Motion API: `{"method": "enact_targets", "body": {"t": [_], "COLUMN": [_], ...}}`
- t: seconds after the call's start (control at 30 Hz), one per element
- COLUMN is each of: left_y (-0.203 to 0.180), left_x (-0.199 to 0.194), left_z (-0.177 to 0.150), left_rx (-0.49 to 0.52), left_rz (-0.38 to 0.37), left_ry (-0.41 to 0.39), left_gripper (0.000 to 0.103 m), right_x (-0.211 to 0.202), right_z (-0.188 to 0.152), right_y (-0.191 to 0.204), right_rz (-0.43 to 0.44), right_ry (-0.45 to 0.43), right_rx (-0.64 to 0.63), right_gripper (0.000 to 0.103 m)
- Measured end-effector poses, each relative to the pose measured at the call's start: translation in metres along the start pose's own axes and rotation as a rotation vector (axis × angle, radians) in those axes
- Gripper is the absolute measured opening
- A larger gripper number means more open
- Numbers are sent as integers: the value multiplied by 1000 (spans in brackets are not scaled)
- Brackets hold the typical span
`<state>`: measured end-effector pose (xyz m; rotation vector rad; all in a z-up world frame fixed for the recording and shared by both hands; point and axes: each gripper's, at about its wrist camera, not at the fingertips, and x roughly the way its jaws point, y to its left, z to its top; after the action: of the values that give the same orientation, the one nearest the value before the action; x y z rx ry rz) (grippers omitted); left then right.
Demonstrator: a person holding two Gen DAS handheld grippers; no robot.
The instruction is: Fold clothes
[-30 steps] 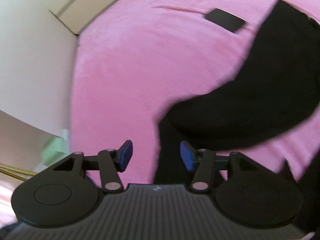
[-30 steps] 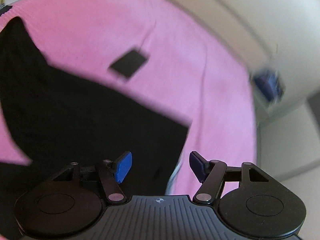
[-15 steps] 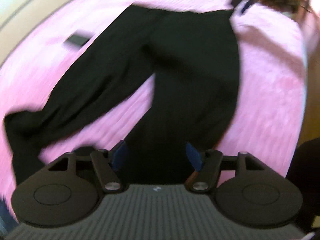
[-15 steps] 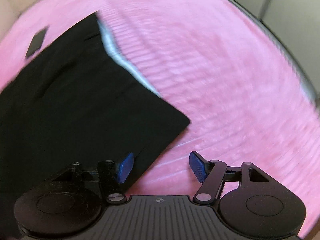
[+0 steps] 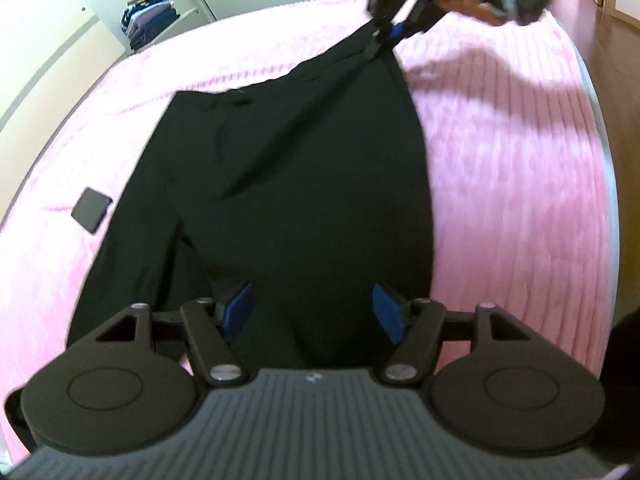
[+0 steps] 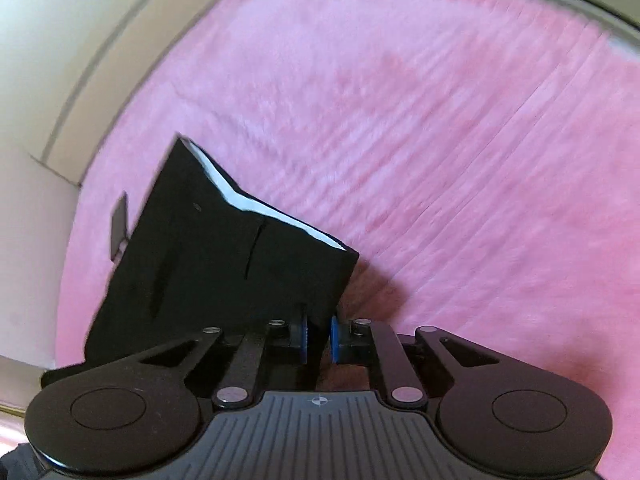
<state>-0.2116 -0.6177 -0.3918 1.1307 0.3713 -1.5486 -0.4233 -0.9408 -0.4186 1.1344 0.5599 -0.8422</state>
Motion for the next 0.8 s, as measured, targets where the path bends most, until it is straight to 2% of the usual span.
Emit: {"method": "enact_targets", "body": {"t": [0.13,0.23,0.33,0.4,0.43,0.47,0.53,0.63,0.73,0.8], "left_y": [10,20,34,44,49,55,68,89,116,136], "left_x": [-14,-22,-35,-45,-51,-57,-69,-86,-94,-92], "left_z": [8,4,-18,-40,-55,-73,-109,-168,-218,-247], "left_rx": [12,-8,-72,-120,-146,-176,-238,-329,-405,-417], "left_rz": [-9,-6,23,52,73,99,155,248,299,314], "left_ry": [-19,-6,55,108,142,179,255,357,400,409], "left_gripper": [63,63,63,63,63,63,63,65,65,65], "right_x": [-65,-99,-103,-100,-99,-99,-97,-91,-83,-73], "right_z": [-15,-39,-59,-65,-66,-66,-74,-92,-123,-150], "right_y": [-18,-47,-64,-59,-52,-45,-26,14,61,96], "right_rz": [-68,-192,-247,-292,-322,-351,-399,-466,-467,-431], "right_ry": [-73,-107,-82,-67,-62,-62,-86,-90,-86,-66], "right_rx": [59,134,160,110,70,44,-16,-168,-284,-351], "right_gripper": [8,8,8,9,23,47,74,74,74,74]}}
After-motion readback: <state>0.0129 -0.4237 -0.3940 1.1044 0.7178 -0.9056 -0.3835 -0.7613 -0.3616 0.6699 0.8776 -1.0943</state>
